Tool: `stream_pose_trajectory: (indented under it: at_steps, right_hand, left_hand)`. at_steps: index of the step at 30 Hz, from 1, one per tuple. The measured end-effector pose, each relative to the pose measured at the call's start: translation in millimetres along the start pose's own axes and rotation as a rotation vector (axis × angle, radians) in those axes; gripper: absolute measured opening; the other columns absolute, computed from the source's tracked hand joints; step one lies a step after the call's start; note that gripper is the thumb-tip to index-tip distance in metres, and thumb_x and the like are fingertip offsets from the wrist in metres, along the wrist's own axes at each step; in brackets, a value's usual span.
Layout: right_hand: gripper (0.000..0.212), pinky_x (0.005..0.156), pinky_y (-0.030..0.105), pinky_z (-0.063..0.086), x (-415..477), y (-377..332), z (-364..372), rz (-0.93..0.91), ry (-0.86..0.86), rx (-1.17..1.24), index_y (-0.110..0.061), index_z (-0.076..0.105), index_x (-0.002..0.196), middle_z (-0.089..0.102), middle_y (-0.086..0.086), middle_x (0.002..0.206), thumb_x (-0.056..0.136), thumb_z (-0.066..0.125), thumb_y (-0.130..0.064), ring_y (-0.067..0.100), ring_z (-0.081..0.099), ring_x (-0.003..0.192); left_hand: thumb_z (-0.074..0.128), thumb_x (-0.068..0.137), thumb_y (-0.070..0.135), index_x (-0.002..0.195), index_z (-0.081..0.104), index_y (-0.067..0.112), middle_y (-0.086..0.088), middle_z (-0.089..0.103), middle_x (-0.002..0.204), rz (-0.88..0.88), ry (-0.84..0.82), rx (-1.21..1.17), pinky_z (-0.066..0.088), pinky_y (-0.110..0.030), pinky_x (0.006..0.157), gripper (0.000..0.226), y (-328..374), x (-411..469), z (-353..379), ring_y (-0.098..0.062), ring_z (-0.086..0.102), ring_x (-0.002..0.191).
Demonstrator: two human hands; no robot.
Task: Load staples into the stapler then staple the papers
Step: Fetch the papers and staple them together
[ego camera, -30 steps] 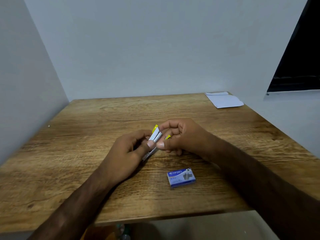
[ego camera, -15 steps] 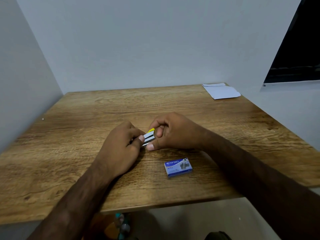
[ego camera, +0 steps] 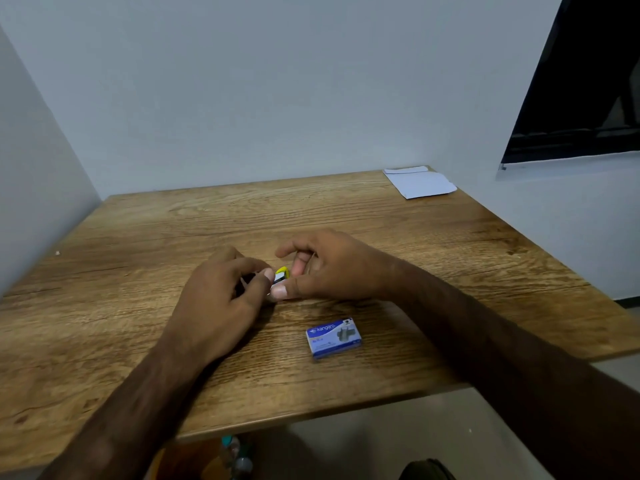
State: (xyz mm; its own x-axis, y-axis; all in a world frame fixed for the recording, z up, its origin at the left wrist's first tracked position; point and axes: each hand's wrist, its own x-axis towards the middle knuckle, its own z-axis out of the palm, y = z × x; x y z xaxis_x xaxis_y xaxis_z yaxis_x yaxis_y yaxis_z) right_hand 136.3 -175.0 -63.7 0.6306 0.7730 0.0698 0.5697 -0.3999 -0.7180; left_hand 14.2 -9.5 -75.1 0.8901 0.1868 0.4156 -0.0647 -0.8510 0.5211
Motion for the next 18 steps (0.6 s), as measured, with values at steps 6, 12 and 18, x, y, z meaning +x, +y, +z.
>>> stream_pose_trajectory:
  at_steps: [6,12,18]
  right_hand:
    - [0.046,0.068,0.021,0.051,-13,15,-23,0.007,0.089,0.071,-0.028,0.067,0.123,0.068,-0.009,0.092,0.079,0.079,-0.036,-0.008,0.057,0.063]
    - [0.040,0.088,0.036,0.055,-23,35,-68,0.043,0.235,-0.073,-0.023,0.069,0.121,0.068,-0.007,0.106,0.082,0.075,-0.031,0.007,0.063,0.089]
    - [0.051,0.101,0.032,0.046,-20,84,-113,0.278,0.393,-0.255,-0.030,0.062,0.129,0.060,-0.006,0.138,0.079,0.071,-0.031,0.014,0.054,0.126]
  left_hand:
    - [0.055,0.084,0.039,0.108,0.074,0.027,0.010,0.061,0.093,0.114,0.014,0.138,0.046,-0.035,0.079,0.033,31,18,3,-0.014,0.058,0.092]
    - [0.054,0.086,0.040,0.131,0.064,0.029,0.001,0.065,0.124,0.252,-0.173,0.309,0.045,-0.046,0.101,0.047,79,74,31,-0.024,0.056,0.120]
    - [0.052,0.090,0.040,0.137,0.056,0.022,-0.003,0.057,0.140,0.272,-0.347,0.445,0.043,-0.046,0.107,0.050,104,127,82,-0.027,0.053,0.129]
